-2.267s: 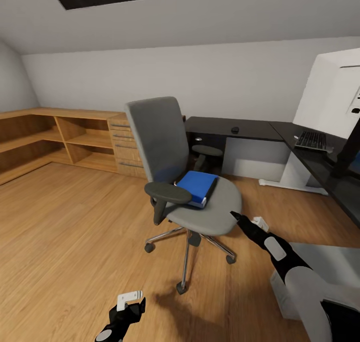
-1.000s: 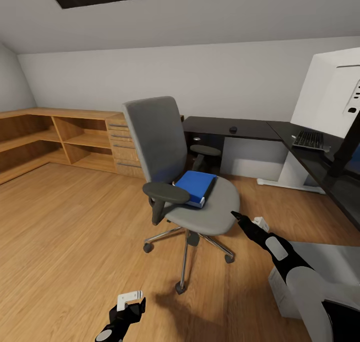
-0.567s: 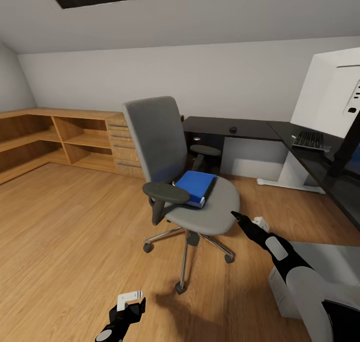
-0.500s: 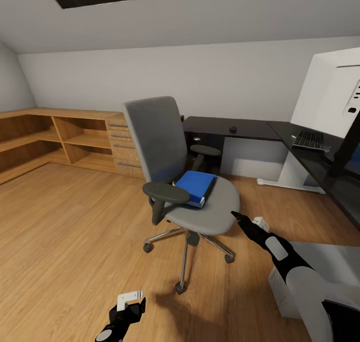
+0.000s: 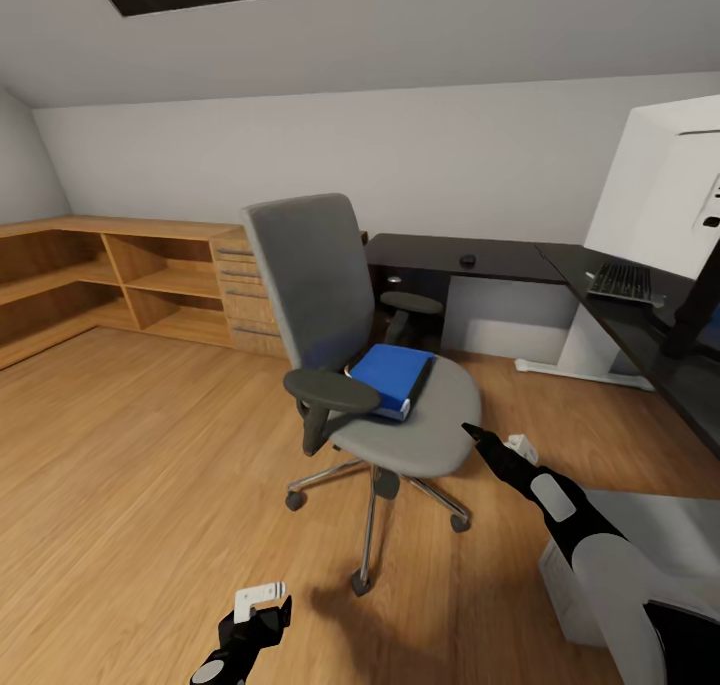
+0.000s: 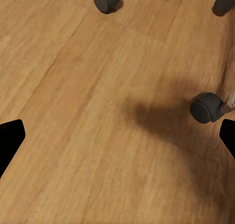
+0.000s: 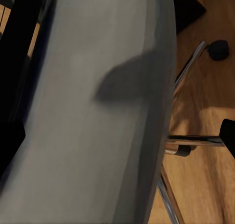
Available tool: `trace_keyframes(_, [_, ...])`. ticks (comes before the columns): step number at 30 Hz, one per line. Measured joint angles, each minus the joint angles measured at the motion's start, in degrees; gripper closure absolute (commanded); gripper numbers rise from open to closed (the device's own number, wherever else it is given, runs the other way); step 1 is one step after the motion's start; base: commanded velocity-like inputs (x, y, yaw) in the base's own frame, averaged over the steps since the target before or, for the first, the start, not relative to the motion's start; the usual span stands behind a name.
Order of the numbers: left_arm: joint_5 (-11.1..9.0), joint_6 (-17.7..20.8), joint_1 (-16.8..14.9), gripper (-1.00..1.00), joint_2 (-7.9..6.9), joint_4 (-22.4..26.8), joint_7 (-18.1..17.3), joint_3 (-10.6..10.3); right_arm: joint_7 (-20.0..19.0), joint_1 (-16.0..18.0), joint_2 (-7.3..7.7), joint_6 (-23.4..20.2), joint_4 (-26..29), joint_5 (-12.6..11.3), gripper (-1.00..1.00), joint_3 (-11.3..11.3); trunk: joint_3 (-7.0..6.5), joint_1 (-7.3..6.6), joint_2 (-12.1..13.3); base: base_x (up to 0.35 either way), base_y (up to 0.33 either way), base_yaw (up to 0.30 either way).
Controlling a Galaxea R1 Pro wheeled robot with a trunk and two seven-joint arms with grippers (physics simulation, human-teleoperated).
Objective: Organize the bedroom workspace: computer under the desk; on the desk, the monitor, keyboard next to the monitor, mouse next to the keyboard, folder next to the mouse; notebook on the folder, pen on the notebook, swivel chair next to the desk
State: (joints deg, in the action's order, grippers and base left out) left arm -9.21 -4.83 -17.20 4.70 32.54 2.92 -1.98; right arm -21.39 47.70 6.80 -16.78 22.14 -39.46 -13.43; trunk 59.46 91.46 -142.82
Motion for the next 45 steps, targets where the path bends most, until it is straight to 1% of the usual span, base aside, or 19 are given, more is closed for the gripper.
trace_keyframes(6, [0.00, 0.02, 0.00, -1.00, -0.01, 0.00, 0.04, 0.00, 0.00, 0.00, -0.01, -0.08, 0.01, -0.04, -1.00, 0.00, 0.00, 0.00, 0.00, 0.030, 0.001, 0.000])
trace_keyframes(11, [0.00, 0.03, 0.00, -1.00, -0.02, 0.01, 0.05, 0.00, -0.01, 0.00, -0.01, -0.72, 0.12, -0.03, -1.00, 0.01, 0.00, -0.02, 0.00, 0.187, 0.090, 0.008])
trace_keyframes(12, [0.00, 0.03, 0.01, -1.00, -0.02, 0.02, 0.06, 0.00, 0.05, 0.00, 0.00, -0.74, 0.12, 0.12, -1.00, 0.01, 0.00, -0.02, 0.00, 0.247, 0.154, 0.036])
trace_keyframes(13, [0.00, 0.05, 0.02, -1.00, -0.03, 0.05, 0.06, 0.01, 0.20, -0.02, 0.05, -0.58, 0.07, 0.85, -1.00, -0.12, 0.01, -0.02, 0.00, 0.246, 0.162, 0.048])
trace_keyframes(15, [0.00, 0.03, 0.01, -1.00, -0.02, 0.02, 0.06, 0.00, -0.01, 0.00, -0.03, -0.85, 0.15, -0.01, -1.00, 0.01, 0.00, -0.01, 0.00, 0.159, 0.107, 0.091])
trace_keyframes(19, [0.00, 0.03, 0.01, -1.00, -0.02, 0.02, 0.06, 0.00, -0.05, 0.03, -0.08, -0.91, 0.20, -0.27, -1.00, -0.21, 0.00, 0.00, 0.00, 0.052, 0.035, 0.176])
trace_keyframes(21, [0.00, 0.04, 0.02, -1.00, -0.03, 0.05, 0.06, 0.01, 0.12, 0.02, -0.05, -0.79, 0.18, 0.17, -1.00, -0.44, 0.00, 0.00, 0.00, 0.014, 0.009, 0.213])
trace_keyframes(23, [0.00, 0.03, 0.01, -1.00, -0.02, 0.03, 0.06, 0.00, -0.03, 0.03, -0.10, -0.88, 0.18, -0.11, -1.00, -0.15, 0.00, 0.00, 0.00, 0.006, 0.004, 0.220])
trace_keyframes(26, [0.00, 0.04, 0.02, -1.00, -0.02, 0.03, 0.06, 0.00, 0.09, 0.00, -0.16, -0.80, 0.11, 0.38, -1.00, -0.02, 0.01, 0.01, 0.00, 0.002, 0.001, 0.224])
trace_keyframes(35, [0.00, 0.04, 0.02, -1.00, -0.03, 0.04, 0.06, 0.01, 0.13, 0.00, -0.15, -0.74, 0.10, 0.56, -1.00, -0.05, 0.01, 0.01, 0.00, 0.000, 0.000, 0.223])
trace_keyframes(45, [0.00, 0.03, 0.01, -1.00, 0.06, -0.08, 0.06, -0.03, -0.06, 0.01, -0.10, -0.85, 0.17, 0.12, -1.00, -0.01, 0.32, 0.01, 0.00, 0.000, 0.000, 0.202])
